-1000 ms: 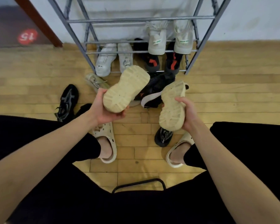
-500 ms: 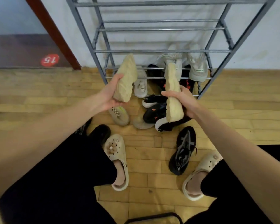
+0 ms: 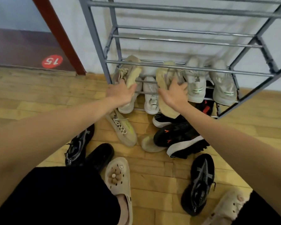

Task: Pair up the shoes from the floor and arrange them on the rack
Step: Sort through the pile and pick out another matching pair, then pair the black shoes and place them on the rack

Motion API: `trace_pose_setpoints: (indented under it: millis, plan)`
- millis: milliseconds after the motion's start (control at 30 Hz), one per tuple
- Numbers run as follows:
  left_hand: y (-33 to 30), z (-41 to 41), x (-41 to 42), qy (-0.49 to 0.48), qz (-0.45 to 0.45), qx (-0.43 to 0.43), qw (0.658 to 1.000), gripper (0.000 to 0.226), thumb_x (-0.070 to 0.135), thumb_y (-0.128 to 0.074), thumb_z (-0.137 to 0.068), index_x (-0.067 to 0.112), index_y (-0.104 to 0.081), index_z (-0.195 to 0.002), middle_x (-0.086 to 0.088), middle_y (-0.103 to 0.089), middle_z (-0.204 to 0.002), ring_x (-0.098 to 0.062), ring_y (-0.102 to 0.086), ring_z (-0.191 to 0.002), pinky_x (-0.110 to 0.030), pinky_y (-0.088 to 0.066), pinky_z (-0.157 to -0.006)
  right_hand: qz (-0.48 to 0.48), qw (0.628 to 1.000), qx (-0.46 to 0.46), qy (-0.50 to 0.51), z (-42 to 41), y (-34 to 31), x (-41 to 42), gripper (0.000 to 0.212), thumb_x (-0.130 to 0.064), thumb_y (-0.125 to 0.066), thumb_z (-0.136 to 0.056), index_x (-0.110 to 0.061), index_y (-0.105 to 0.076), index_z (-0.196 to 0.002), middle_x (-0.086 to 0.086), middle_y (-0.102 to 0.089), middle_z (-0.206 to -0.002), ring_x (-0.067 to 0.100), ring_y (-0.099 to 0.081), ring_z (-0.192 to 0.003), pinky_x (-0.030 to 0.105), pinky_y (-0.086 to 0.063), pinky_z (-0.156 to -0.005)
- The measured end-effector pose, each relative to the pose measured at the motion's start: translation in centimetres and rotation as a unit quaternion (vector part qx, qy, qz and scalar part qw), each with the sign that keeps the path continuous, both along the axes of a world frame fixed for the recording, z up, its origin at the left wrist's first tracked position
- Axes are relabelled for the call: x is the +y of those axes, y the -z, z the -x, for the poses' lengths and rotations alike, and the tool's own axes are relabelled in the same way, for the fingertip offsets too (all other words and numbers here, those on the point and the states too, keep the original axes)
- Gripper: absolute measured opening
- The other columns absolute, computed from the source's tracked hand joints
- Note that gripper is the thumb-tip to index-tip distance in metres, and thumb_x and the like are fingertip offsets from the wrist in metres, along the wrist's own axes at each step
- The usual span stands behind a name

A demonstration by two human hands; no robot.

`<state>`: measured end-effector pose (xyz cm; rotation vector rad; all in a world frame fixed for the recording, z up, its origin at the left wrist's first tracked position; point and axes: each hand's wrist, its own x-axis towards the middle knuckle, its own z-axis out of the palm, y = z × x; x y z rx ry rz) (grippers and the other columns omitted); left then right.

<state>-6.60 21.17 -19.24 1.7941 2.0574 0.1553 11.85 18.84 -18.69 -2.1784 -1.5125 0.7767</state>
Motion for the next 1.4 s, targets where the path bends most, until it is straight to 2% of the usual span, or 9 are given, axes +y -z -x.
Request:
trace_pose_setpoints:
  millis: [133,367,500,633,900,1100,1200,1267,1400]
  plan:
    - [1.6,-1.3,2.3,-0.063,0.002,0.012,0.998,0.072,0.059,-0.028,-0.097,0.007,-0.026,-0.146,-0.025,-0.039,-0.144,-0.044,-0.040,-0.127,-0.046,-0.036,-0.099,0.000,0.999,-0.052,0.014,1.3,1.3,4.7,0.056,-0.041,-0.050,-0.090,-0.016,-0.035,-0.138,0.028,-0.015,-0.148,0.048,-0.022,-0.134,0.052,-0.020,-0.110]
    - [3.2,-3.1,3.8,-0.165,0.016,-0.027,0.986,0.072,0.059,-0.035,-0.096,0.011,-0.017,-0.148,-0.032,-0.028,-0.141,-0.041,-0.034,-0.127,-0.046,-0.035,-0.099,-0.008,0.993,-0.106,0.050,2.9,4.3,9.0,0.064,-0.049,-0.040,-0.095,-0.004,-0.034,-0.141,0.030,-0.015,-0.151,0.047,-0.024,-0.135,0.054,-0.022,-0.110]
    - [4.4,-2.8,3.9,-0.131,0.043,-0.032,0.990,0.066,0.056,-0.029,-0.098,0.012,-0.021,-0.147,-0.031,-0.022,-0.146,-0.043,-0.027,-0.133,-0.047,-0.032,-0.104,-0.018,0.996,-0.090,0.018,3.4,5.0,9.9,0.073,-0.045,-0.043,-0.095,0.004,-0.025,-0.145,0.032,-0.014,-0.151,0.046,-0.017,-0.139,0.048,-0.023,-0.112]
    - [5.4,-1.7,4.4,-0.087,0.049,-0.035,0.994,0.050,0.043,-0.022,-0.102,0.013,-0.031,-0.142,-0.031,-0.027,-0.147,-0.045,-0.025,-0.136,-0.047,-0.030,-0.106,-0.022,0.998,-0.066,0.011,3.0,5.0,9.6,0.067,-0.035,-0.045,-0.095,0.008,-0.025,-0.143,0.027,-0.018,-0.149,0.042,-0.021,-0.137,0.042,-0.024,-0.113]
    - [3.8,-1.9,1.1,-0.066,0.034,-0.087,0.993,0.069,0.036,-0.037,-0.100,0.020,0.004,-0.154,-0.027,-0.033,-0.148,-0.043,-0.042,-0.130,-0.047,-0.041,-0.102,-0.054,0.990,-0.076,-0.108,2.3,5.2,3.3,0.059,-0.025,-0.041,-0.098,0.001,-0.018,-0.146,0.029,-0.028,-0.139,0.044,-0.031,-0.126,0.041,-0.030,-0.105]
    - [3.5,-3.0,-4.9,-0.059,0.078,-0.082,0.992,0.060,0.033,-0.043,-0.098,0.007,-0.021,-0.148,-0.021,-0.035,-0.148,-0.039,-0.044,-0.129,-0.047,-0.043,-0.102,-0.041,0.973,-0.108,-0.200,0.2,5.5,-3.6,0.048,-0.025,-0.046,-0.096,0.002,-0.036,-0.135,0.027,-0.036,-0.131,0.044,-0.035,-0.121,0.043,-0.031,-0.102]
    - [4.6,-3.8,-8.6,-0.026,0.145,-0.092,0.985,0.054,0.027,-0.044,-0.098,0.000,-0.029,-0.142,-0.010,-0.047,-0.132,-0.036,-0.051,-0.120,-0.043,-0.046,-0.093,-0.007,0.968,-0.115,-0.223,-2.3,5.9,-7.2,0.055,-0.023,-0.050,-0.095,0.001,-0.032,-0.141,0.026,-0.036,-0.133,0.044,-0.036,-0.122,0.044,-0.032,-0.103]
    - [5.9,-4.3,-10.9,-0.006,0.186,-0.103,0.977,0.058,0.027,-0.047,-0.097,-0.003,-0.025,-0.142,-0.017,-0.048,-0.133,-0.036,-0.051,-0.120,-0.042,-0.047,-0.089,0.028,0.964,-0.121,-0.234,-4.4,6.4,-9.6,0.058,-0.022,-0.051,-0.095,0.000,-0.030,-0.144,0.025,-0.034,-0.137,0.043,-0.033,-0.128,0.044,-0.032,-0.107]
    - [7.9,-6.1,-14.2,0.071,0.192,-0.095,0.974,0.044,0.024,-0.048,-0.096,-0.003,-0.036,-0.129,-0.021,-0.054,-0.122,-0.036,-0.055,-0.109,-0.038,-0.042,-0.072,0.076,0.969,-0.125,-0.199,-9.0,6.9,-13.4,0.059,-0.022,-0.052,-0.096,-0.001,-0.028,-0.146,0.023,-0.032,-0.141,0.041,-0.029,-0.134,0.043,-0.031,-0.109]
